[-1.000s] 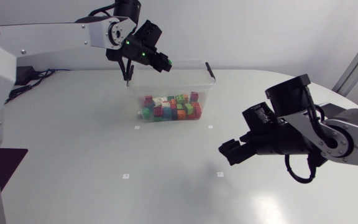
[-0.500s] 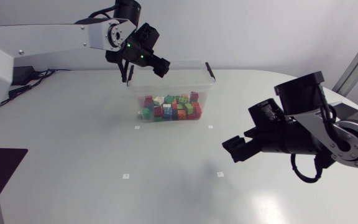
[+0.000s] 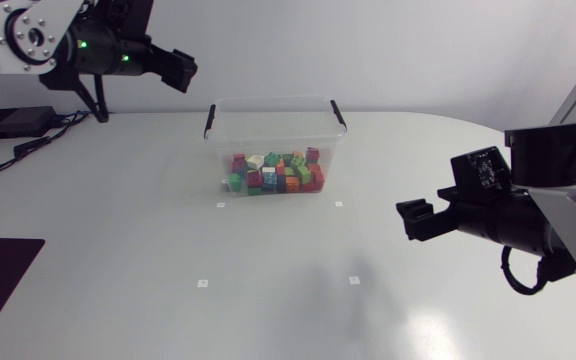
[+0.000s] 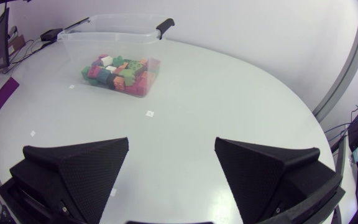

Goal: Place the duplo bricks in the container

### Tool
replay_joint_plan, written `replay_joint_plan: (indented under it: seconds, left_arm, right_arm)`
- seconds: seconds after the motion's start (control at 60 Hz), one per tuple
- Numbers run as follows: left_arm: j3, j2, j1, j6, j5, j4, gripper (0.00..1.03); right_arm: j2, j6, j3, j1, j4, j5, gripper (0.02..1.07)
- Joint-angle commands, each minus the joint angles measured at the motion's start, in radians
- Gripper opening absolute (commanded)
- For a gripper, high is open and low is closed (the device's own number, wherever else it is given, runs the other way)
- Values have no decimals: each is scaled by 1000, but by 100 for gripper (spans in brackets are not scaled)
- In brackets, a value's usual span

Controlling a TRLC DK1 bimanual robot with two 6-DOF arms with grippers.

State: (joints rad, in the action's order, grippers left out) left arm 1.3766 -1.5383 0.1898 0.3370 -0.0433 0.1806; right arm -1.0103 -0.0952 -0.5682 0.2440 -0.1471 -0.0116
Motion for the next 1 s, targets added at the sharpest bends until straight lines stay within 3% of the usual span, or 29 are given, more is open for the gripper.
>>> replay_joint_plan:
  seconds: [0.0, 0.467, 0.983]
  left_arm:
    - [-88, 75, -38, 10, 3, -24, 98]
    - [-478, 415, -193, 54, 3, -121, 98]
    - [-763, 693, -253, 82, 0, -164, 98]
  right_arm:
    - [29, -23, 42, -17, 20, -24, 102]
    - [294, -97, 165, -121, 47, -60, 102]
    - [572, -140, 274, -210, 18, -71, 102]
